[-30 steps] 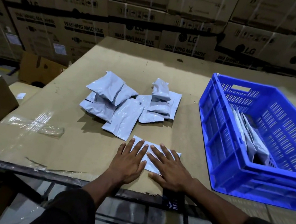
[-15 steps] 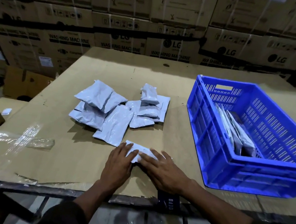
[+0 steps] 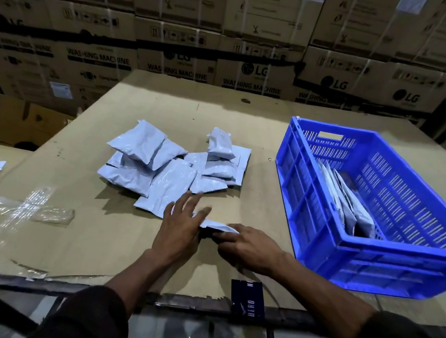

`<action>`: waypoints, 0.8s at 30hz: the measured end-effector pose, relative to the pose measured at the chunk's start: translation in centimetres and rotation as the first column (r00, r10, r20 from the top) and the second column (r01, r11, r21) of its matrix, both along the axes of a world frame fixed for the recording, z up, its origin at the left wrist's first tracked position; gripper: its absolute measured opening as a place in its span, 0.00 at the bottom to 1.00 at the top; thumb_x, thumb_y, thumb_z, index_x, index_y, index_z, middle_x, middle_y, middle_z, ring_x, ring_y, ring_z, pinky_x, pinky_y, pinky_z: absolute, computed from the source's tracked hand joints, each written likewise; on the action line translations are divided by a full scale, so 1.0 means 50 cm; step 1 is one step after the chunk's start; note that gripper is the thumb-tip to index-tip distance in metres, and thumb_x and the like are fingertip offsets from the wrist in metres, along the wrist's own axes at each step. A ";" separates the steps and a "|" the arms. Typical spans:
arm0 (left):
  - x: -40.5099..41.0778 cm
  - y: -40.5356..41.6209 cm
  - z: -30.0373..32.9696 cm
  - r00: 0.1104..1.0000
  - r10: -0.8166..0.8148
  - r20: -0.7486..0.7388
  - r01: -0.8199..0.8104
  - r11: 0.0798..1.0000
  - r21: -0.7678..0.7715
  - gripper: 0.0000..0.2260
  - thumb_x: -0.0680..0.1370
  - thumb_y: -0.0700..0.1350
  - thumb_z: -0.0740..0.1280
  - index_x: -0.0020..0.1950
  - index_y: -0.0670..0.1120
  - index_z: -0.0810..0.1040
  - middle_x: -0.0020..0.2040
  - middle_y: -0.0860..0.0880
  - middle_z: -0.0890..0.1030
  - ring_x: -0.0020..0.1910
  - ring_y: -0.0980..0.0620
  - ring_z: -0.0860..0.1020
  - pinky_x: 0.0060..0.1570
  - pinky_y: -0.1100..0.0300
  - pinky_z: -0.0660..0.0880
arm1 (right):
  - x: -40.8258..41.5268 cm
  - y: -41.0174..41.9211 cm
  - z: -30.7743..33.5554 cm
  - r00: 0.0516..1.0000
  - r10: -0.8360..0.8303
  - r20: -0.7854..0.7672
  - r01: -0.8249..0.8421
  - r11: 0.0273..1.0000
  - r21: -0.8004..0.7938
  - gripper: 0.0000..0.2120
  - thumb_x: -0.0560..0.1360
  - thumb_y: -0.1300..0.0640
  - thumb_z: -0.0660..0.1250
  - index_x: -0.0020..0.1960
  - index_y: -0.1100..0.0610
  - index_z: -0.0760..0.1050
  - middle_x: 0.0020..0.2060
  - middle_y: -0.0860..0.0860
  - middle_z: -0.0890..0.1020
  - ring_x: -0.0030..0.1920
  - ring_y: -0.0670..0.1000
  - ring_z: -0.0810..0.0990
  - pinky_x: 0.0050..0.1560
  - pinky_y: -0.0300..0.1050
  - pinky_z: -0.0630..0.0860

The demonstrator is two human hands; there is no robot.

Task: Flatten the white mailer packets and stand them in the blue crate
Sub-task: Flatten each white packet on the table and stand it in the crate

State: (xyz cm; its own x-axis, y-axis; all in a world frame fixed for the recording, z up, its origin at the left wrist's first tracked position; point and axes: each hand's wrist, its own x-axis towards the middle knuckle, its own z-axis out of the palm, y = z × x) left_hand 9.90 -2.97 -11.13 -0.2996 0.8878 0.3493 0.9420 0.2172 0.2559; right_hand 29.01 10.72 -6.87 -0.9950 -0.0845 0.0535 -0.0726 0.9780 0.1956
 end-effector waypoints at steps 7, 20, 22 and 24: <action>0.058 -0.036 -0.057 0.980 0.160 0.117 -0.169 0.983 0.072 0.40 0.76 0.47 0.72 0.83 0.45 0.55 0.84 0.39 0.50 0.77 0.35 0.63 0.65 0.39 0.72 | 0.001 0.029 0.018 0.966 -0.233 -0.111 0.212 0.962 -0.173 0.17 0.78 0.55 0.55 0.59 0.56 0.79 0.67 0.50 0.77 0.50 0.61 0.81 0.41 0.56 0.80; 0.101 0.065 -0.084 0.999 0.051 -0.001 -0.051 0.990 -0.134 0.26 0.77 0.50 0.69 0.74 0.44 0.72 0.80 0.37 0.62 0.75 0.35 0.67 0.63 0.34 0.70 | 0.050 0.138 0.264 0.749 -0.346 -0.566 0.246 0.937 -0.247 0.20 0.64 0.73 0.69 0.54 0.63 0.83 0.57 0.57 0.84 0.47 0.60 0.86 0.44 0.55 0.83; 0.123 0.086 -0.088 1.000 0.027 0.010 -0.026 0.990 -0.139 0.26 0.78 0.50 0.68 0.74 0.44 0.72 0.80 0.37 0.61 0.75 0.35 0.67 0.64 0.34 0.70 | 0.076 0.168 0.293 0.737 -0.361 -0.572 0.288 0.933 -0.217 0.18 0.67 0.72 0.68 0.55 0.62 0.82 0.58 0.57 0.84 0.47 0.61 0.86 0.43 0.57 0.83; 0.142 0.112 -0.090 1.000 0.018 0.004 -0.018 0.991 -0.136 0.25 0.79 0.52 0.65 0.74 0.44 0.72 0.80 0.37 0.62 0.75 0.35 0.67 0.64 0.34 0.70 | 0.102 0.205 0.312 0.735 -0.359 -0.575 0.315 0.932 -0.179 0.17 0.69 0.72 0.67 0.56 0.62 0.82 0.59 0.57 0.83 0.47 0.61 0.86 0.43 0.58 0.83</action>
State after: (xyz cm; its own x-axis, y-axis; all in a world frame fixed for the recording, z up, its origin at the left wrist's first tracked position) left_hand 17.00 2.62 -15.65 -0.3173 0.9214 0.2244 0.9365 0.2671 0.2274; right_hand 34.12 20.95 8.76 -0.7258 0.2753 0.6303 0.3720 0.9279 0.0230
